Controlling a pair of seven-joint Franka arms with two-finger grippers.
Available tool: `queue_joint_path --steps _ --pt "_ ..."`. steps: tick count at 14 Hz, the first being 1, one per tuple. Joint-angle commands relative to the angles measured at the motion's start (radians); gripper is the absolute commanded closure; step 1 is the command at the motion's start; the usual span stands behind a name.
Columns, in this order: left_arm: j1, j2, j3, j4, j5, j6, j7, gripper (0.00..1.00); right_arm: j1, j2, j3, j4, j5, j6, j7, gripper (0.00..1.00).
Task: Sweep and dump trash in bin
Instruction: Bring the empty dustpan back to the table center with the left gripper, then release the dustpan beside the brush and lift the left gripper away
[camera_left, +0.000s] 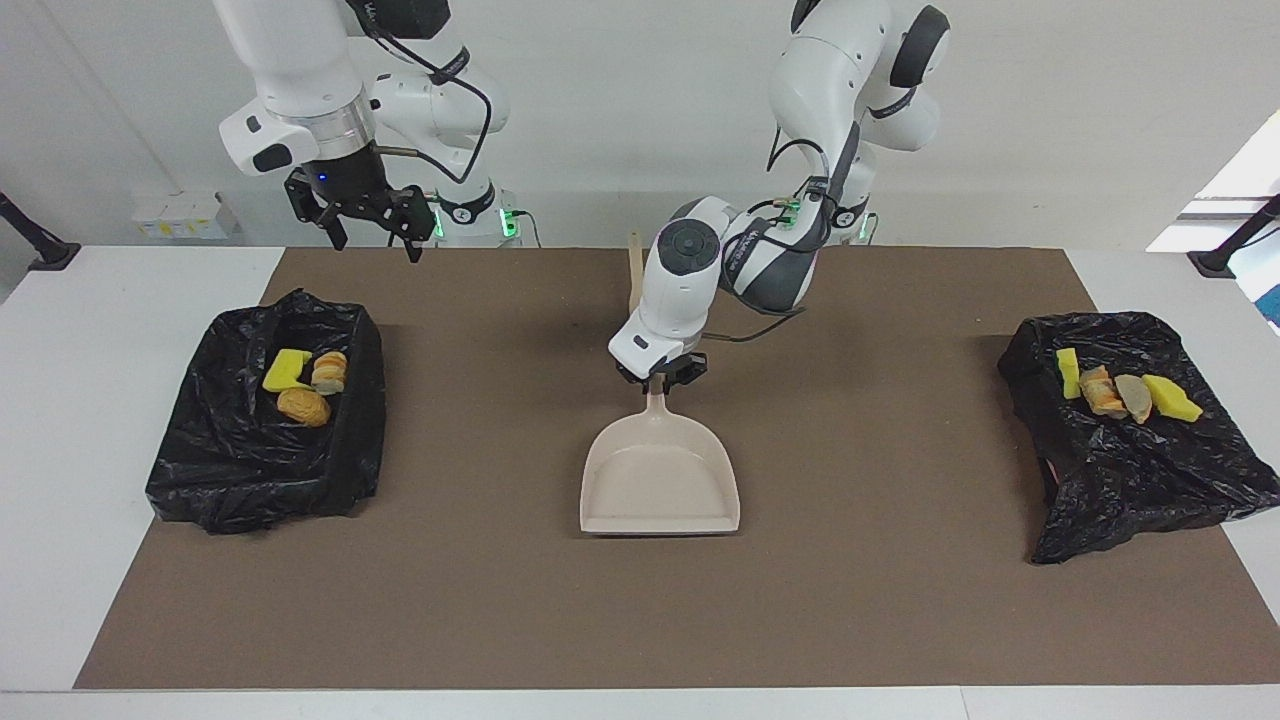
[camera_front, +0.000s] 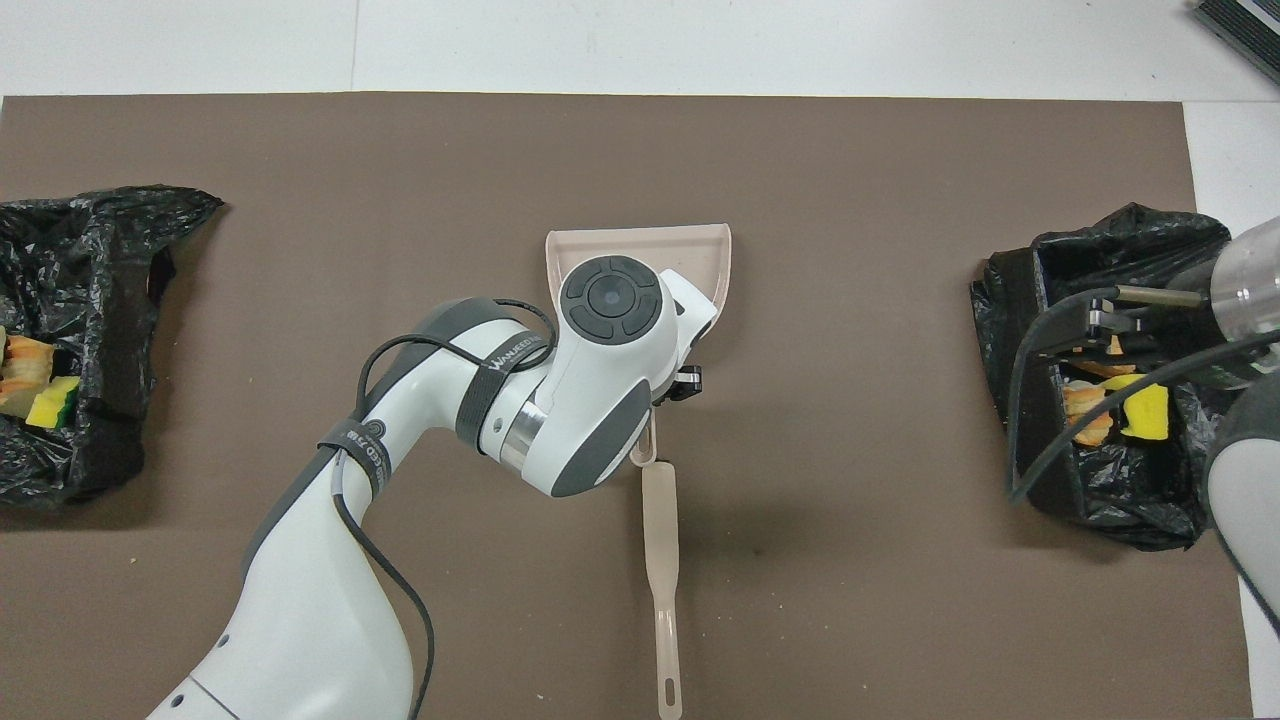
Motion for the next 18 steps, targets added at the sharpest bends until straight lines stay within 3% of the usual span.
queue_joint_path --steps 1,7,10,18 --pt "-0.006 -0.013 0.023 0.016 -0.011 -0.008 -0.014 0.00 -0.021 -0.021 0.005 -0.026 0.026 0.025 -0.028 0.00" --pt "0.128 -0.099 0.024 0.016 0.002 -0.080 0.020 0.00 -0.021 -0.021 0.005 -0.026 0.026 0.025 -0.026 0.00" --pt "0.207 -0.111 0.031 0.016 0.004 -0.109 0.152 0.00 -0.021 -0.021 0.005 -0.026 0.026 0.025 -0.026 0.00" --pt "0.502 -0.244 0.031 0.013 0.002 -0.262 0.599 0.00 -0.019 -0.022 0.005 -0.027 0.026 0.025 -0.026 0.00"
